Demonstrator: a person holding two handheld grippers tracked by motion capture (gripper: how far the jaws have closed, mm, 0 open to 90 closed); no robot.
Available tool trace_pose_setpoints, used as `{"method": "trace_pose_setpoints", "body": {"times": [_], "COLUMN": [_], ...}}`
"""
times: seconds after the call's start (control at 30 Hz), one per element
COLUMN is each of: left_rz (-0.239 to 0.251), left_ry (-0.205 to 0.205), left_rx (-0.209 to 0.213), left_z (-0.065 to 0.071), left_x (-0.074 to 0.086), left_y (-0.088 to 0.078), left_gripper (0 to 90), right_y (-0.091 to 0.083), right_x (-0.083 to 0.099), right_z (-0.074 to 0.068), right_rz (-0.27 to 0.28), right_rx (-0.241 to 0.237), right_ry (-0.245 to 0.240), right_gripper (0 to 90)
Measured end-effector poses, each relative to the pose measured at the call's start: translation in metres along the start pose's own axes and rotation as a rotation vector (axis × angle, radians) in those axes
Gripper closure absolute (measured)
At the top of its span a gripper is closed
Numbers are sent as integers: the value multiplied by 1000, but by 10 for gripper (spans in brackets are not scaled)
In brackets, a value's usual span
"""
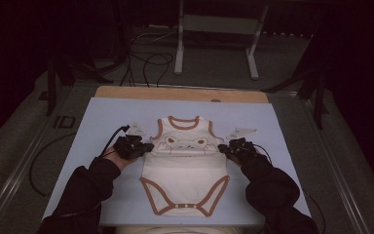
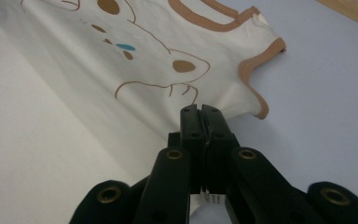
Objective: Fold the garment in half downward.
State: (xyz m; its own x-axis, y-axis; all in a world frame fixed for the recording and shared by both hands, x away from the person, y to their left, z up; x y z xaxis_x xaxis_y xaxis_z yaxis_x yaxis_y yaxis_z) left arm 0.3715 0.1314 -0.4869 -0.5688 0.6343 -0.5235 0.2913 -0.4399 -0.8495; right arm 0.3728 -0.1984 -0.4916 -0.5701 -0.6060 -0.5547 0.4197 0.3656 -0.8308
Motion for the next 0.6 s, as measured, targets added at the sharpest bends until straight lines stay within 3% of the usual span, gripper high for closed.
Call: {"method": "trace_pose_setpoints", "body": {"times": [0.17,0.6], "left_rz": [-4,-15], "left_ry": [32,62], "left_rx": [-4,11], "left_z": [13,32], "left_x": [9,27], "left_y": [-9,-19], "left_gripper": [889,889], "right_y": [-10,-25], "right_x": [4,15], "right_z": [-10,-31], "right_rz": [11,19], "right_rx": [-1,-24], "right_ry": [-25,-61], "right_gripper": [894,894]}}
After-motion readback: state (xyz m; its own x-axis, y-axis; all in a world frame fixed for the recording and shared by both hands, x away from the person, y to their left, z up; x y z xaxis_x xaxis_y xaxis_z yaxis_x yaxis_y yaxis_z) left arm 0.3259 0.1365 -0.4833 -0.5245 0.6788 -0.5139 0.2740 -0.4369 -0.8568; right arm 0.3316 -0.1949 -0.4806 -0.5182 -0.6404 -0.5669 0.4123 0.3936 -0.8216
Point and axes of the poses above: each handheld gripper's, and its own axes: y roughly forward along the jaws, x roughly out of its underside, z roughly to its right, the point moved 4 cm from there along y, roughly forward along the jaws, and after that the axes turned 12 degrees about -z, right-handed, at the moved point
